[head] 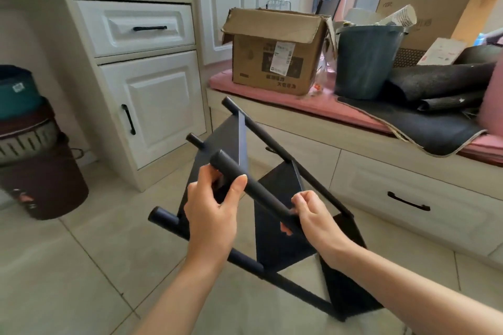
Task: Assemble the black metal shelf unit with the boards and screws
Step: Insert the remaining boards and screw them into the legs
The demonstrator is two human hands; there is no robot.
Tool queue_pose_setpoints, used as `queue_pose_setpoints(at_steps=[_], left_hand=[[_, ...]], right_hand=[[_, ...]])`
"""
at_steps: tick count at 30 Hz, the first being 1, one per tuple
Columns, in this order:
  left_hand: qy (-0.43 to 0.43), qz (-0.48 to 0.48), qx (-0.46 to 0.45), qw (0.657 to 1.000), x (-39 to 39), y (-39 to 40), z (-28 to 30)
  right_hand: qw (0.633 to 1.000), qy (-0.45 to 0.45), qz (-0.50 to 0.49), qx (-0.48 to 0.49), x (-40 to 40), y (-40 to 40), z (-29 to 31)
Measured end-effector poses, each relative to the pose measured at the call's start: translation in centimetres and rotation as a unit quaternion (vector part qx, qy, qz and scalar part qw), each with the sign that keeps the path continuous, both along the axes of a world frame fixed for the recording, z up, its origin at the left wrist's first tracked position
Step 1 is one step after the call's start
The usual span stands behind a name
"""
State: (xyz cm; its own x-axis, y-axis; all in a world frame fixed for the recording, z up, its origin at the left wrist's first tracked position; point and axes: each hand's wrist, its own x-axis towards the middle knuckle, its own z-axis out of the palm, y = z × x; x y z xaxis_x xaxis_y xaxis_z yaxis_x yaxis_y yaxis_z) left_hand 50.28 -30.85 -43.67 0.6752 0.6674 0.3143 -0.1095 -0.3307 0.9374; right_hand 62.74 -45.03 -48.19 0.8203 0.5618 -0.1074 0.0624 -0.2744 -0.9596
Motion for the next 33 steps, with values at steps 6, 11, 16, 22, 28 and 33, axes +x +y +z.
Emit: queue_pose_setpoints(at_steps=[6,11,16,22,28,33], left_hand=[[0.004,0.014,-0.105,0.994,-2.2,2.1,-6.7],[0.003,0.013,-0.167,0.986,-3.2,3.6,-11.8],[0.032,0.006,-0.238,0.971,-4.3,4.8,-17.1],[0.078,0.004,-0.278,0.957,-4.9,6.1,-23.0],[0.097,0.015,-0.335,0.937,-5.7,6.5,-27.5],[0.124,0.031,-0.366,0.922,-6.5,6.4,-30.1]], right_hand=[[0.999,0.009,0.009,-0.050,-0.7,1.8,-3.5],[0.996,0.014,0.019,-0.084,-1.3,2.2,-6.7],[0.991,-0.006,0.035,-0.132,-1.8,2.3,-10.2],[0.977,-0.015,0.053,-0.206,-2.4,3.5,-13.9],[0.964,0.010,0.081,-0.254,-2.5,4.3,-16.4],[0.953,0.032,0.090,-0.287,-2.3,4.5,-18.0]])
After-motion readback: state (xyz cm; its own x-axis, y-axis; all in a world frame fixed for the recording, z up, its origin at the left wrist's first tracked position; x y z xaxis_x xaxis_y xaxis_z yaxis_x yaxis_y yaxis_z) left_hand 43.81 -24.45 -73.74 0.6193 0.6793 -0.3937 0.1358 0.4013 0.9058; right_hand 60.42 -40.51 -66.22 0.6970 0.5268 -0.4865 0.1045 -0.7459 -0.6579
